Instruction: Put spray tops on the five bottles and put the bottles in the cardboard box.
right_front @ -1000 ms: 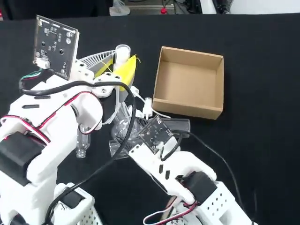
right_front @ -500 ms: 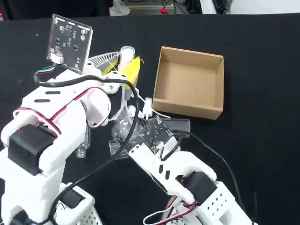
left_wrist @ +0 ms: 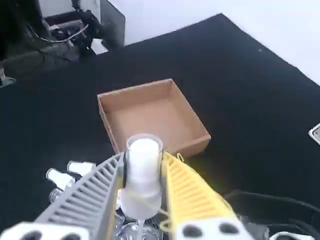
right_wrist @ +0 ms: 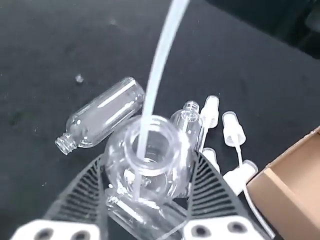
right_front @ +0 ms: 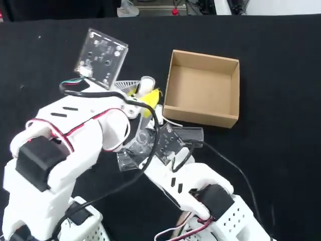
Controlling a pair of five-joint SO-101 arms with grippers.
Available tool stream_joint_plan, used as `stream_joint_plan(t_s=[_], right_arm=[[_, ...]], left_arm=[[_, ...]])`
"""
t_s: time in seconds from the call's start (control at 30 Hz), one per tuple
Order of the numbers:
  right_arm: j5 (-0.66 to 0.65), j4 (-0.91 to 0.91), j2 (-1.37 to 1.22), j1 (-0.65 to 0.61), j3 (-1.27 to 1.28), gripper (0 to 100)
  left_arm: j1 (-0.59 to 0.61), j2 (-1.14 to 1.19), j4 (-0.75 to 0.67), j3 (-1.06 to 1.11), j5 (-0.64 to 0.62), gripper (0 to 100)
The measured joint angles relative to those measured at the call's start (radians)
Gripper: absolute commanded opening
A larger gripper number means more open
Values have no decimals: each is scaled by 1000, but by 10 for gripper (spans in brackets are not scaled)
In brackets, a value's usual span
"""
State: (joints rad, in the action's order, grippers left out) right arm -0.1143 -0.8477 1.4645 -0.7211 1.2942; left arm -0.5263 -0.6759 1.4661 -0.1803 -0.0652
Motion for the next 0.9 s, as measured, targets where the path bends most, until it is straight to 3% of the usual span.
stream_joint_plan(t_s=[0.43,0.8,0.9], right_arm=[[78,23,0,0,-23,25],[78,52,0,2,-23,25],[78,52,0,3,-23,25]], left_arm=[[5,-81,-17,106,-3,39],[5,-410,-370,651,-54,45],[5,-486,-399,715,-54,56]])
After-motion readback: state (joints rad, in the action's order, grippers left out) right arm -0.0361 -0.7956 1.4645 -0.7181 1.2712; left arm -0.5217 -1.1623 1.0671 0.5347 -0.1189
